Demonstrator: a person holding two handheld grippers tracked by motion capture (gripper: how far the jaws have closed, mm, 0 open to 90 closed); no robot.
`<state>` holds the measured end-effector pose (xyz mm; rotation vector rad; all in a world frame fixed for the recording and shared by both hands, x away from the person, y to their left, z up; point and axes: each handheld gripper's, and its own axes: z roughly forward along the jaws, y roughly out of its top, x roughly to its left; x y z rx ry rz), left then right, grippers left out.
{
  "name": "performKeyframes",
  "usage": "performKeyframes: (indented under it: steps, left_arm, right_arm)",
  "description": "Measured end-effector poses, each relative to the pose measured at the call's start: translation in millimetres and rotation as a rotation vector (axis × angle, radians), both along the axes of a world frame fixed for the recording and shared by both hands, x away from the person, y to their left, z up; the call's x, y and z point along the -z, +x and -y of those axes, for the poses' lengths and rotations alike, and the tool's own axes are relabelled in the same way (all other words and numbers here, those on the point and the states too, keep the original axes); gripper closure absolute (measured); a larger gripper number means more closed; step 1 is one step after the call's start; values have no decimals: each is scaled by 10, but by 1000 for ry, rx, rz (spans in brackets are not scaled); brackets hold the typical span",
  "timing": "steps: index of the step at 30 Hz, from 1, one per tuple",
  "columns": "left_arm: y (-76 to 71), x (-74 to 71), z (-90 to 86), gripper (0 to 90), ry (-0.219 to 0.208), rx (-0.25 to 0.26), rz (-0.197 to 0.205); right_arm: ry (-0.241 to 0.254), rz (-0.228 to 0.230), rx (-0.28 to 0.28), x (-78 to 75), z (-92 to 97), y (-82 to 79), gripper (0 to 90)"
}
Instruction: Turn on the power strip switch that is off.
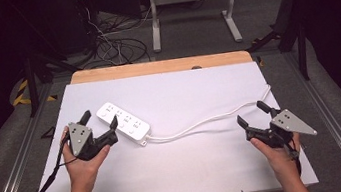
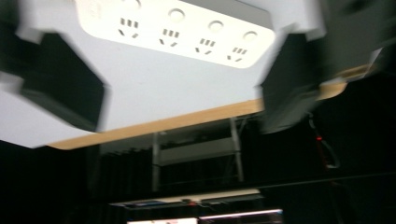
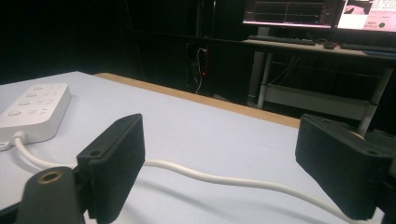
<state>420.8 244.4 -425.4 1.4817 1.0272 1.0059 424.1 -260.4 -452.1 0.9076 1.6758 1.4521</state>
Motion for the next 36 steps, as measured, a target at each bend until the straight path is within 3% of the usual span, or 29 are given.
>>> performKeyframes:
  steps: [2, 4, 16, 36]
  left_arm:
    - [-1, 6, -15, 57, 6, -13, 32]
    - [3, 18, -39, 35, 6, -28, 40]
    - [-4, 27, -137, 28, -11, -88, 55]
    - [-10, 33, -168, 31, -15, -106, 55]
  right_arm:
    - [1, 0, 0, -1, 0, 0, 166]
    - [0, 0, 0, 0, 0, 0, 166]
    - [2, 2, 0, -3, 1, -2, 166]
    - [5, 8, 8, -7, 8, -7, 149]
